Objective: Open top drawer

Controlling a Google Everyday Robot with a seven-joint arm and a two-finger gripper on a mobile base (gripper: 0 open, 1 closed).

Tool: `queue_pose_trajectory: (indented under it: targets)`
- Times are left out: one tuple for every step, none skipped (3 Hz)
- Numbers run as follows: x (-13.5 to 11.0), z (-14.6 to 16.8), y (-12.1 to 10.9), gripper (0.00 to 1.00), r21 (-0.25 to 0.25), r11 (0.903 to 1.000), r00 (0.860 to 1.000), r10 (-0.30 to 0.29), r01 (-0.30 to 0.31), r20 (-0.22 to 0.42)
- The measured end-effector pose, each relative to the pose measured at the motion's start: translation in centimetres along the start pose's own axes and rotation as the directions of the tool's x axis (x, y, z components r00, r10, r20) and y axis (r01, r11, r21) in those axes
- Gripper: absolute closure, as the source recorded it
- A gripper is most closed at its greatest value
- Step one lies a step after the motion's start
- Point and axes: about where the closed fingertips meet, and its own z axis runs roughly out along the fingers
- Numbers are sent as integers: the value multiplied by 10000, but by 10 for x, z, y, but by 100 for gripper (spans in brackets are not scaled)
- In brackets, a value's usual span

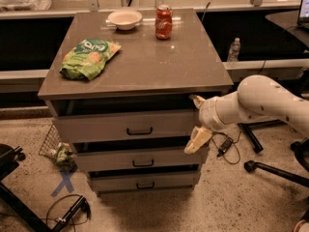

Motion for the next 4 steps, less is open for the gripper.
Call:
queue_pose_trajectory:
  targets:
    - [-1,17,-1,0,-180,9998,9997,-74,70,-249]
    - [-3,31,-2,4,-289,9995,9989,-138,125,-448]
    - [-3,32,-1,26,-309,9994,9990,-145,131,-433]
    - [-4,33,0,50,-338,9993,9990,-154,140,-425]
